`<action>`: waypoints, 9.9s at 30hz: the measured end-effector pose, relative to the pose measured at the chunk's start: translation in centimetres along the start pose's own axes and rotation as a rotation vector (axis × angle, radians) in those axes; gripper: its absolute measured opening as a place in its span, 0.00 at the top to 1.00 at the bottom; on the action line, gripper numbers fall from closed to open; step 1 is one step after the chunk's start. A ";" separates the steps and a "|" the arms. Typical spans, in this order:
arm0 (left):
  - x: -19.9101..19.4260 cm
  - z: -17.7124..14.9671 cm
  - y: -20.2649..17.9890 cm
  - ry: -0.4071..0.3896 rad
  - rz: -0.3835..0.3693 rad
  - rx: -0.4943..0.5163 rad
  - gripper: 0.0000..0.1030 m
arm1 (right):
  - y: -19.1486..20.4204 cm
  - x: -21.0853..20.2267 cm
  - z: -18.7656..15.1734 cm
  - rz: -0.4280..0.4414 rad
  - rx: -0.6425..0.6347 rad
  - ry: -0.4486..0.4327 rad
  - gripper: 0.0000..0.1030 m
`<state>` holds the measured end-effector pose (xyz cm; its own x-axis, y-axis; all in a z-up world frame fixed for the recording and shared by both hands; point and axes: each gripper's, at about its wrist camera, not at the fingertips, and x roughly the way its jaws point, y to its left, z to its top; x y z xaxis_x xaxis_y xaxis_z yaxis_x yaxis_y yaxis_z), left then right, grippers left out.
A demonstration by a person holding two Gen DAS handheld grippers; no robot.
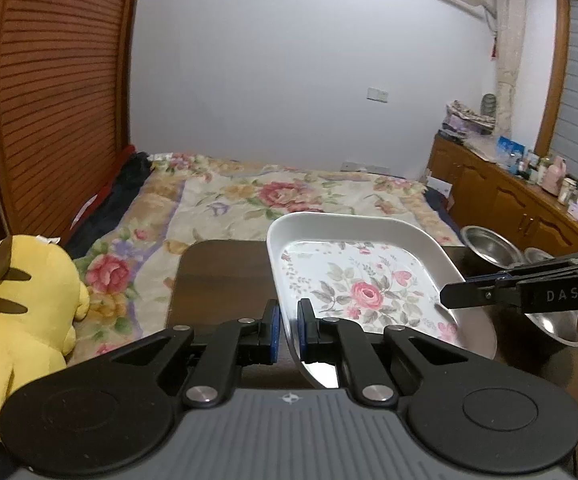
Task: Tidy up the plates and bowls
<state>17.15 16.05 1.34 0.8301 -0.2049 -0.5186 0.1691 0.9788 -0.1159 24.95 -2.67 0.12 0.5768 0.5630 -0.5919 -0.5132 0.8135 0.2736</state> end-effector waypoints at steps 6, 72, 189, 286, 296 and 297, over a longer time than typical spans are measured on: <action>-1.0 -0.8 -2.0 0.002 -0.039 0.005 0.90 | -0.4 -3.0 -0.8 -0.020 0.006 -0.039 0.85; -2.1 -12.2 -7.6 0.168 -0.083 0.012 0.89 | -2.5 -9.0 -16.7 -0.084 0.206 -0.149 0.84; 20.2 4.8 -1.7 0.177 -0.061 0.041 0.67 | -11.9 5.7 3.0 -0.264 0.223 0.111 0.59; -0.9 -3.0 -9.7 0.045 -0.143 0.101 0.89 | -8.0 -10.6 -7.0 -0.066 0.198 -0.080 0.88; -2.2 -5.4 -9.1 0.071 -0.151 0.101 0.89 | -7.4 -11.9 -8.7 -0.045 0.169 -0.105 0.88; -2.3 -5.7 -9.0 0.075 -0.149 0.100 0.89 | -7.4 -11.9 -9.0 -0.040 0.171 -0.105 0.88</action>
<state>10.70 7.68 -1.23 0.7506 -0.3444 -0.5639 0.3426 0.9326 -0.1135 16.23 -16.71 -1.68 0.6625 0.5343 -0.5251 -0.3779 0.8436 0.3816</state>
